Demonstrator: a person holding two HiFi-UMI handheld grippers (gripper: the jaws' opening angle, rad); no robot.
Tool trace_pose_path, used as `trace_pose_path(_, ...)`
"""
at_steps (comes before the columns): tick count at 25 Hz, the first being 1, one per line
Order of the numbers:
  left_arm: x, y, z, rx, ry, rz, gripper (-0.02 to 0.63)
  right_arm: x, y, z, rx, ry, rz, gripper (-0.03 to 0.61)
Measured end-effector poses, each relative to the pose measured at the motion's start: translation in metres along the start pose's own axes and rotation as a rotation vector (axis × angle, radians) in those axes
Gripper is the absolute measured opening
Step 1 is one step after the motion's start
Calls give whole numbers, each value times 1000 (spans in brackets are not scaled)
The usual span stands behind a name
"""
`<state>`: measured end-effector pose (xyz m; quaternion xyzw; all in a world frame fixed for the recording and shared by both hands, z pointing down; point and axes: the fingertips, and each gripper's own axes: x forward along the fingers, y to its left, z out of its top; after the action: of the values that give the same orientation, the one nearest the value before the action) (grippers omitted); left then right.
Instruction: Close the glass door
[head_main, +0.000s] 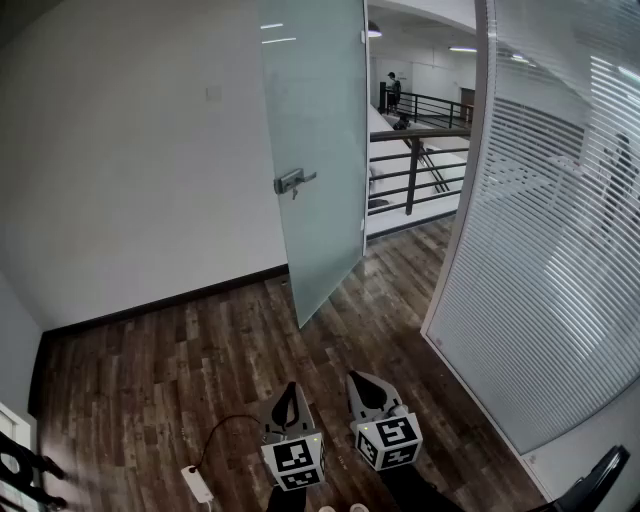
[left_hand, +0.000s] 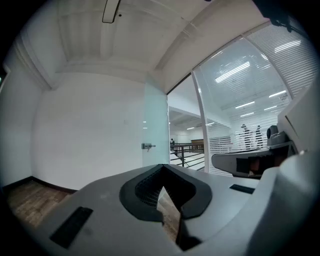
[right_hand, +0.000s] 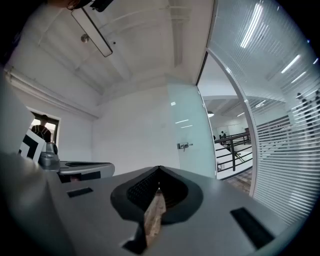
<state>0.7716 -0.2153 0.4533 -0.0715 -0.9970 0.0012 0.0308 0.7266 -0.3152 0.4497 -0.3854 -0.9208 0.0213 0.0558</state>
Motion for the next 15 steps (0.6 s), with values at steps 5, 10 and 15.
trace_pose_path(5, 1, 0, 1, 2, -3, -1, 0, -1, 1, 2, -13, -6, 4, -9)
trace_pose_path(10, 3, 4, 8, 5, -26, 2, 0, 0, 0, 4, -20, -7, 4, -9)
trace_pose_path(15, 2, 3, 6, 6, -8, -4, 0, 1, 2, 6, -23, -8, 7, -9)
